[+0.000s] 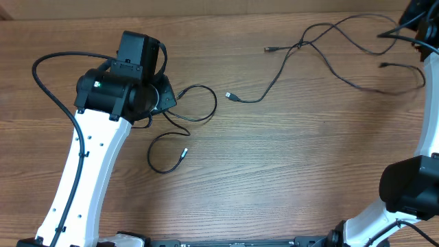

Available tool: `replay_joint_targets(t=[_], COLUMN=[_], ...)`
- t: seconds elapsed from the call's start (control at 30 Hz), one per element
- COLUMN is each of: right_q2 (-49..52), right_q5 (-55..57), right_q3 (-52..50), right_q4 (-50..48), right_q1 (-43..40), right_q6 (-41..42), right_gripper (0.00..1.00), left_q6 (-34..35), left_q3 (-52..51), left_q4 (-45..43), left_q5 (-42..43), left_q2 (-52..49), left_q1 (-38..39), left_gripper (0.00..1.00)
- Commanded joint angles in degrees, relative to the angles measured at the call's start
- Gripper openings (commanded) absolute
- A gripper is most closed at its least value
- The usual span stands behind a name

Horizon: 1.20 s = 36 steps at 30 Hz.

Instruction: Untangle cables

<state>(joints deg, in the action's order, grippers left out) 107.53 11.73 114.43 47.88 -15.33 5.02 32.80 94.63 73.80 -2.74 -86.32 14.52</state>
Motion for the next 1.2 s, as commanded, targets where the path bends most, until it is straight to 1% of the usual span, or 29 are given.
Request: replay_joint_targets(t=[0.0,0.03,0.1,0.2,0.23,0.3,0.4,0.47,0.57,0.67,0.83,0.93,1.0,1.07,1.1,1.17], right_q2=[-0.2,-0.1,0.1,0.5,0.7,1.2,1.9,2.9,4.4,5.7,8.8,11.0,12.2,13.3,13.9,14.6], right_q5=[-15.6,-18.7,-25.2,-31.8,-33.9,-34.4,-34.4,-34.3,-34.3,-33.3,-24.9,-24.2,-23.0,-18.0,-15.9,-14.8], right_q3=[0.7,0.7,0.3,-1.7,-3.9,-6.7,-11.5,-14.3,-18.7,-22.1,-24.3,-24.4,-24.4,-24.4,-24.4,-24.4], right_q4=[4.2,5.7,8.9,12.5,13.9,14.6,14.3,13.4,9.4,4.2,-1.4,-3.6,-5.0,-5.4,-5.5,-6.0], right_q1=[0.3,0.3,0.5,1.6,2.9,4.7,8.2,10.7,14.7,18.2,23.1,25.4,26.6,27.7,28.1,28.8], right_q6=[5.3,5.7,5.7,5.7,5.7,5.7,5.7,5.7,6.1,10.4,18.0,19.1,19.3,22.9,24.6,25.4], right_gripper=[0.34,0.39,0.42,0.51,0.58,0.66,0.74,0.76,0.79,0.79,0.75,0.73,0.69,0.62,0.60,0.59], left_q6=[-0.7,-0.7,-0.7,-0.7,-0.7,-0.7,-0.7,-0.7,-0.7,-0.7,-0.7,-0.7,-0.7,-0.7,-0.7,-0.7], left_q3=[0.4,0.4,0.4,0.4,0.4,0.4,0.4,0.4,0.4,0.4,0.4,0.4,0.4,0.4,0.4,0.4], left_q4=[0.1,0.1,0.1,0.1,0.1,0.1,0.1,0.1,0.1,0.1,0.1,0.3,0.4,0.4,0.4,0.5], left_q5=[0.3,0.3,0.3,0.3,0.3,0.3,0.3,0.3,0.3,0.3,0.3,0.2,0.3,0.3,0.3,0.3], left_q2=[-0.3,-0.3,-0.3,-0.3,-0.3,-0.3,-0.3,-0.3,-0.3,-0.3,-0.3,-0.3,-0.3,-0.3,-0.3,-0.3], left_q1=[0.2,0.2,0.2,0.2,0.2,0.2,0.2,0.2,0.2,0.2,0.2,0.2,0.2,0.2,0.2,0.2], left_gripper=[0.08,0.08,0.08,0.08,0.08,0.08,0.08,0.08,0.08,0.08,0.08,0.08,0.08,0.08,0.08,0.08])
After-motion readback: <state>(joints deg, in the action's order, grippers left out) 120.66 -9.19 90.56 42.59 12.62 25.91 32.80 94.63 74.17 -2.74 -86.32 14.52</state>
